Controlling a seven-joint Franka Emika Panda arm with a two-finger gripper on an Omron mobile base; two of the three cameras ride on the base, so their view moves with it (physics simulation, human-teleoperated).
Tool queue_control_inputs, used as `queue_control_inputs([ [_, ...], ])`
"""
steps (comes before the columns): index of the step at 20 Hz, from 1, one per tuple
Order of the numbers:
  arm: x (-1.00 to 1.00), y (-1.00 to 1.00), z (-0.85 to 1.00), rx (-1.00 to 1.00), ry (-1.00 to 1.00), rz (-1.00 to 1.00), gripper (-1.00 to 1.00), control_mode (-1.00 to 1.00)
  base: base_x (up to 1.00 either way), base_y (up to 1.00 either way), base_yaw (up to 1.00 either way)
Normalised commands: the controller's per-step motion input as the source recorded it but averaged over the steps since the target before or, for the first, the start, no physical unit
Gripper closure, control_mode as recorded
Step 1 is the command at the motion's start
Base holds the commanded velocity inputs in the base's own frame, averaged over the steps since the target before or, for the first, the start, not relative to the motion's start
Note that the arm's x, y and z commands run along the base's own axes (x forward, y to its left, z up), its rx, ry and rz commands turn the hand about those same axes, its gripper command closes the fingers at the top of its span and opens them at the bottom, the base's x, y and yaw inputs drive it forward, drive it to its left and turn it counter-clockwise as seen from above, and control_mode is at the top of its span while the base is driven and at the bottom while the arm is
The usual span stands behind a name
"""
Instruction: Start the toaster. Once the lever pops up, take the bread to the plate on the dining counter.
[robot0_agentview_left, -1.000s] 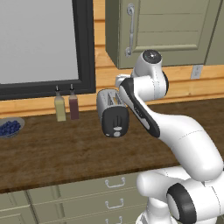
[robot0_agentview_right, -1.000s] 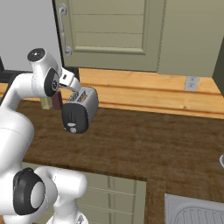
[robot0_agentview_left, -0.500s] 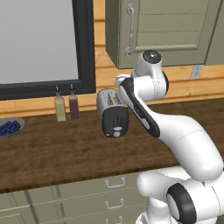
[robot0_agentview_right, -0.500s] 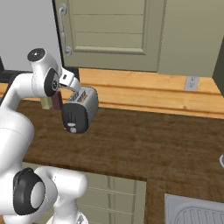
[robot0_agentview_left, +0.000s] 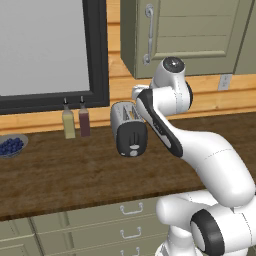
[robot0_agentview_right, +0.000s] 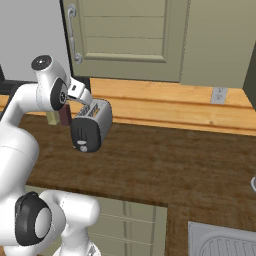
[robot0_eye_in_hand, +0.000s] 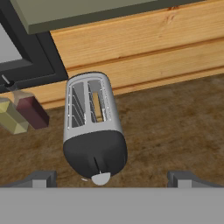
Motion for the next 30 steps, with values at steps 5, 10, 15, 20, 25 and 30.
queue_control_inputs([
  [5, 0.0, 0.0, 0.0, 0.0, 0.0, 0.0, -1.0, -1.0, 0.0, 0.0, 0.0],
  [10, 0.0, 0.0, 0.0, 0.0, 0.0, 0.0, -1.0, -1.0, 0.0, 0.0, 0.0],
  [15, 0.0, 0.0, 0.0, 0.0, 0.0, 0.0, -1.0, -1.0, 0.0, 0.0, 0.0],
  [20, 0.0, 0.0, 0.0, 0.0, 0.0, 0.0, -1.0, -1.0, 0.0, 0.0, 0.0],
  [25, 0.0, 0.0, 0.0, 0.0, 0.0, 0.0, -1.0, -1.0, 0.0, 0.0, 0.0],
  [30, 0.0, 0.0, 0.0, 0.0, 0.0, 0.0, -1.0, -1.0, 0.0, 0.0, 0.0],
])
